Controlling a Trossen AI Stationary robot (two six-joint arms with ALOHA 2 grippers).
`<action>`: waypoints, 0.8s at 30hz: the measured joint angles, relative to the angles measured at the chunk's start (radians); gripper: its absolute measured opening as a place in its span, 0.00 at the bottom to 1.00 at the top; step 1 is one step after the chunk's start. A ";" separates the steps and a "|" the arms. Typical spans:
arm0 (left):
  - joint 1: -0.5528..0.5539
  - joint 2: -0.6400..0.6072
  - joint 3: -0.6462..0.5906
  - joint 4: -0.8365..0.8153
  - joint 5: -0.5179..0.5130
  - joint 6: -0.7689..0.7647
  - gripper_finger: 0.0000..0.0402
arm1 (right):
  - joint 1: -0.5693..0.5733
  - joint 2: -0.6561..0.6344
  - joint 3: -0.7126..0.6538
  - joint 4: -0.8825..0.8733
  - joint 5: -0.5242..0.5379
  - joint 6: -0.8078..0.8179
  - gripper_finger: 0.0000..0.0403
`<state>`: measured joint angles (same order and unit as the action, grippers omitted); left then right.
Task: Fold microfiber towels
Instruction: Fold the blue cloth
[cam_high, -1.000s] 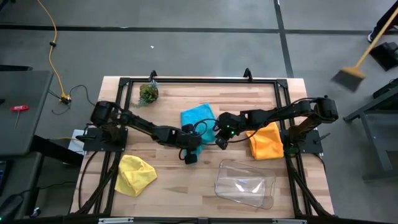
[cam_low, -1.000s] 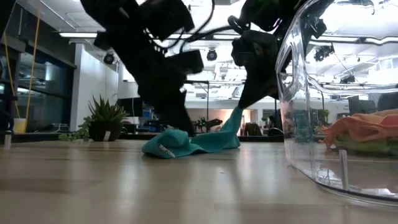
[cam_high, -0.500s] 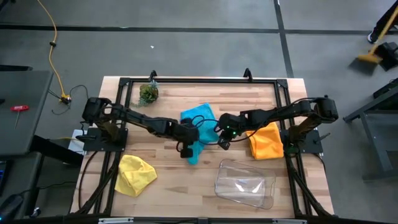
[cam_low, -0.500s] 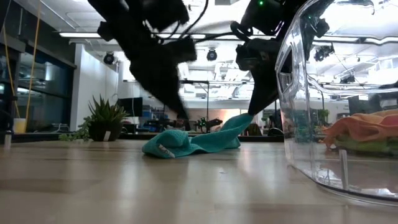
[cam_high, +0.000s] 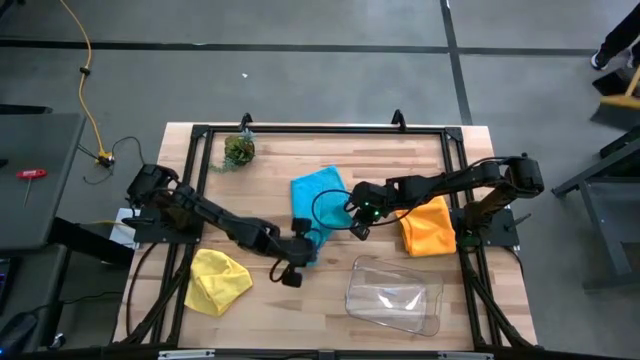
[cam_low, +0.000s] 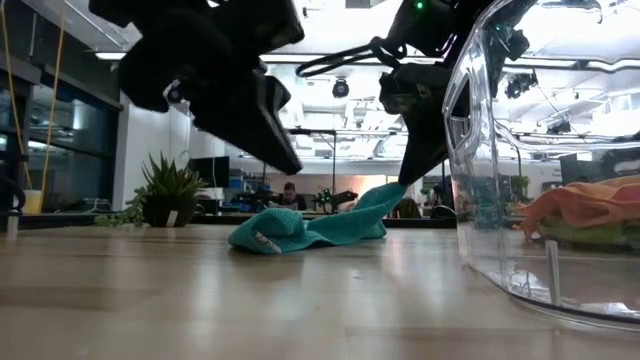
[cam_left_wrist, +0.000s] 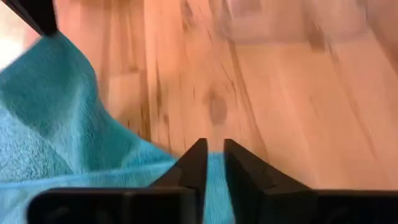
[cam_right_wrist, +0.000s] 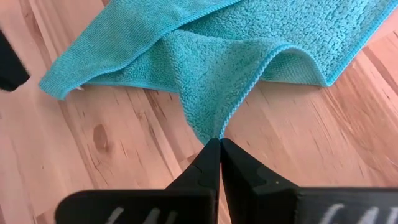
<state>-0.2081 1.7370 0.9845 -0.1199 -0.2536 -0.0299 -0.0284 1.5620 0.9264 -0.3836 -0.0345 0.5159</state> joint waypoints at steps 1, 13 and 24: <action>0.001 0.000 0.010 -0.035 0.006 0.005 0.15 | 0.000 0.000 0.000 0.000 0.000 0.000 0.00; -0.002 0.076 0.199 -0.238 0.038 -0.019 0.56 | -0.001 0.000 0.002 -0.011 -0.002 0.001 0.00; -0.084 0.203 0.198 -0.232 -0.076 -0.136 0.60 | -0.022 0.000 0.002 -0.021 -0.003 -0.013 0.00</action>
<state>-0.2925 1.9400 1.1821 -0.3524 -0.3300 -0.1659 -0.0504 1.5623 0.9279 -0.4044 -0.0376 0.5027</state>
